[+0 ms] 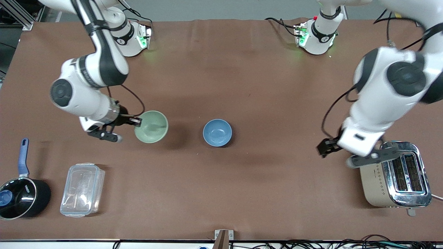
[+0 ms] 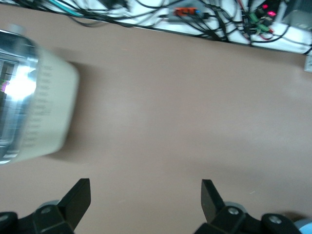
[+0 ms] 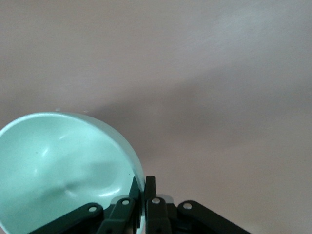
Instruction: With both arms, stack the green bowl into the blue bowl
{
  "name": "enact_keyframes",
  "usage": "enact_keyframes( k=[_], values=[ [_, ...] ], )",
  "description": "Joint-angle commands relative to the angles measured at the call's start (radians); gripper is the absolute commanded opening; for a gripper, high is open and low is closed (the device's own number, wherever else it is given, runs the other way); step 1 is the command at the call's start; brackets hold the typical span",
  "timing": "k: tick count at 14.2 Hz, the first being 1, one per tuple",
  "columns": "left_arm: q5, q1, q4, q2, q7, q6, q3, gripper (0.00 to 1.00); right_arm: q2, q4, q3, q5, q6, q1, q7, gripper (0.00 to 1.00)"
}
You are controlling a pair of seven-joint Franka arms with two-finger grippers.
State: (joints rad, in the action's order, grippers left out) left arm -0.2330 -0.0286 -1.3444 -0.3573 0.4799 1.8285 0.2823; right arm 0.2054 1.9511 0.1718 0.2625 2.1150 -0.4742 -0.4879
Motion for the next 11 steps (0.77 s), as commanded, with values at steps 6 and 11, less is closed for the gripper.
enact_keyframes(
  k=[6, 11],
  values=[
    [0.098, 0.07, -0.038, 0.207, -0.251, -0.224, -0.026, 1.0, 0.11, 0.005, 0.011, 0.009, 0.27, -0.351, -0.547, 0.0],
    [0.204, -0.013, -0.183, 0.359, -0.405, -0.273, -0.238, 1.0, 0.213, -0.072, 0.011, 0.006, 0.281, -0.388, -0.737, 0.01]
  ],
)
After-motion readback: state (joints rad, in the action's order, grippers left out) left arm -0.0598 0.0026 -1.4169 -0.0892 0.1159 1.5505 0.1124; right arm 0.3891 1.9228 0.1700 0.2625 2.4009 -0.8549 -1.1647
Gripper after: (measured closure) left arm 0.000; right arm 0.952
